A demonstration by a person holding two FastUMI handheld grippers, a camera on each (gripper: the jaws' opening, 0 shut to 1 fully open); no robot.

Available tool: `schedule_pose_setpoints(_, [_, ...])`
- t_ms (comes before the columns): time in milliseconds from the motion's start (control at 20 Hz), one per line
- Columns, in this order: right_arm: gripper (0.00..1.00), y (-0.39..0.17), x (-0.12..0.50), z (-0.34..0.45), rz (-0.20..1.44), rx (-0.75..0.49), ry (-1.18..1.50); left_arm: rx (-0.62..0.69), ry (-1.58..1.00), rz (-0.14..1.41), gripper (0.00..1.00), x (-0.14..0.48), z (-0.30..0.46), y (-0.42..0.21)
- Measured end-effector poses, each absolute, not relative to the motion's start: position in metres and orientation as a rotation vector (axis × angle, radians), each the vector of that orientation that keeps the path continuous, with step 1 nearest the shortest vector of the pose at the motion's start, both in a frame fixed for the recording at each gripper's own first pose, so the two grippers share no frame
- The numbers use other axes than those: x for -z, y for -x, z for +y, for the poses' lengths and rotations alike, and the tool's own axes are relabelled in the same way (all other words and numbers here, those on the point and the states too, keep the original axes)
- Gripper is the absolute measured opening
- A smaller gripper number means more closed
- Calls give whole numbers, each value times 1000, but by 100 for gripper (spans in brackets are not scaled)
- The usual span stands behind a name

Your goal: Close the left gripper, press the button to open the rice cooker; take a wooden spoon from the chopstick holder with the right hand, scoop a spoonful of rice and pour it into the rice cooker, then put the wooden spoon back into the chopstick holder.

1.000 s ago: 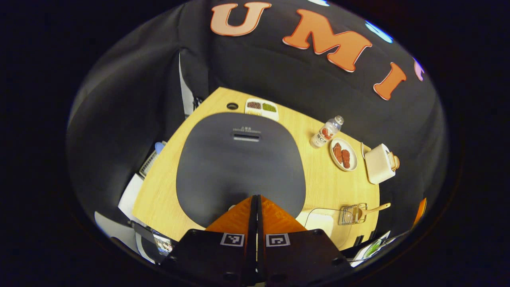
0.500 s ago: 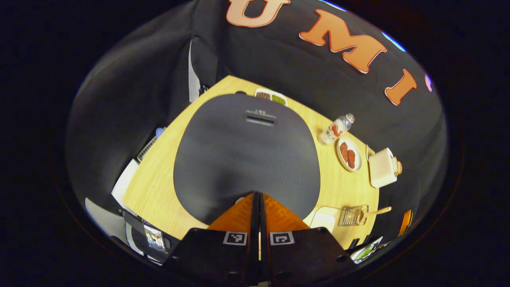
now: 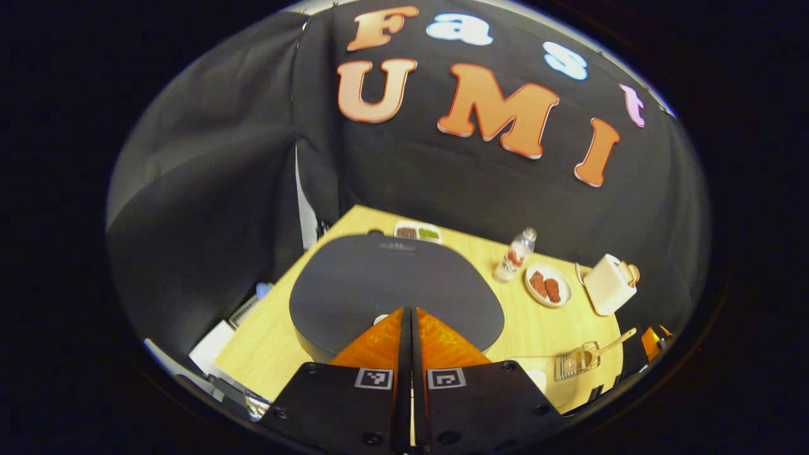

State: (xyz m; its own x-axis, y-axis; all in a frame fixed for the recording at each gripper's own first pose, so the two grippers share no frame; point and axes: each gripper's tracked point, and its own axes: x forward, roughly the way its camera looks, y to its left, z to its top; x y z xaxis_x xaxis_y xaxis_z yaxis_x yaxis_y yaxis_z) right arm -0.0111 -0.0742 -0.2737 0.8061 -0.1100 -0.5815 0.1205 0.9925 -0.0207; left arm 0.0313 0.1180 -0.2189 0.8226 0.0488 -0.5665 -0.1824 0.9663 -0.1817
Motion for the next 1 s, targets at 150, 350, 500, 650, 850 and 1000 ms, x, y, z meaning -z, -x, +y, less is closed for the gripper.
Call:
schedule_pose_setpoints(150, [95,11,290,-74,668,113,-14,-186,98,535,6,197,143,-46])
schedule_pose_setpoints(350, [95,12,316,-76,741,96,-34,-226,109,425,6,159,154,-55])
schedule_pose_setpoints(500, [94,14,331,-77,780,78,-56,-242,81,396,6,148,153,-40])
schedule_pose_setpoints(650, [93,7,344,-76,802,69,-81,-250,60,352,6,137,140,-19])
schedule_pose_setpoints(850, [88,-1,369,-76,854,56,-139,-267,29,314,7,125,123,11])
schedule_pose_setpoints(1000, [84,-11,382,-73,876,41,-182,-279,39,324,20,130,109,31])
